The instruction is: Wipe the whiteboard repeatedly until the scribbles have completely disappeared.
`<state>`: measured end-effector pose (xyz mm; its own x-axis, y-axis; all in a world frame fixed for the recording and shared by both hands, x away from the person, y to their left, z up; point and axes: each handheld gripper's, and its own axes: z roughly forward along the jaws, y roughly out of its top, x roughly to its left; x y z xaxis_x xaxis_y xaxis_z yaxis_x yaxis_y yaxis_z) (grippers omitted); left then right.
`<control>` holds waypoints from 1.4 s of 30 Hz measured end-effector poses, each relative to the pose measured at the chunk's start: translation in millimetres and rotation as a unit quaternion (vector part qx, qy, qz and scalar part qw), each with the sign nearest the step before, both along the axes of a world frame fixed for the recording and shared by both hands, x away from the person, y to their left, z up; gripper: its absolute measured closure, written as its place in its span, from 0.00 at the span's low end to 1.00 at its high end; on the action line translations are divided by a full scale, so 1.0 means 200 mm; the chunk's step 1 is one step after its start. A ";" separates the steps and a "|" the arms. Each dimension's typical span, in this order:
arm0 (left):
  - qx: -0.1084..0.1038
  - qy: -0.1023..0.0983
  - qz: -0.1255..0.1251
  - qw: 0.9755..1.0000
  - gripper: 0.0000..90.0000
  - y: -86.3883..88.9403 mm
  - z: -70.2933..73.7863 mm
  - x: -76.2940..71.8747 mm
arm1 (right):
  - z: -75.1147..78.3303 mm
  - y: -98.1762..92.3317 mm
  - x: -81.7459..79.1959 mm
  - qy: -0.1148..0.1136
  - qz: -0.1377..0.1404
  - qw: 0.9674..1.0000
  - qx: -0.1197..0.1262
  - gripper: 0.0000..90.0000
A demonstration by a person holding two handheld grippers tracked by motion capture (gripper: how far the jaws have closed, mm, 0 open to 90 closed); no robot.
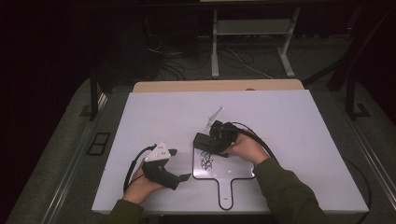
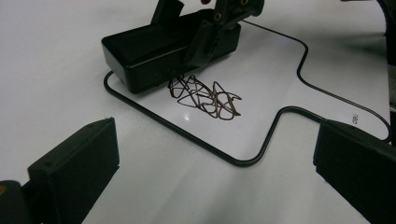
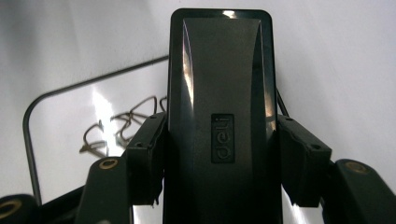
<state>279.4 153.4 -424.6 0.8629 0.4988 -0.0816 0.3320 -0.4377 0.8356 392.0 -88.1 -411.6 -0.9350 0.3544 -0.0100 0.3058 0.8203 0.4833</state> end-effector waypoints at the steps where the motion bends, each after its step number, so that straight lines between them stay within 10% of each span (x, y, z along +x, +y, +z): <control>1: 0.000 0.000 0.000 1.000 0.00 0.00 0.00 0.00 | 0.00 0.00 0.00 0.000 0.000 1.000 0.000 0.43; 22: -0.001 0.000 -0.001 1.000 0.00 0.00 0.00 0.00 | -0.04 0.08 0.02 -0.002 0.007 1.000 -0.021 0.43; 42: -0.002 0.002 -0.001 1.000 0.00 0.00 0.00 0.00 | -0.03 0.11 -0.13 -0.008 0.041 0.998 -0.038 0.43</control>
<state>278.5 152.6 -424.7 0.8639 0.4961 -0.0870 0.3341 -0.4352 0.8360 366.2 -66.9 -418.6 -0.9602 0.2748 -0.0495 0.2291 0.8766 0.4233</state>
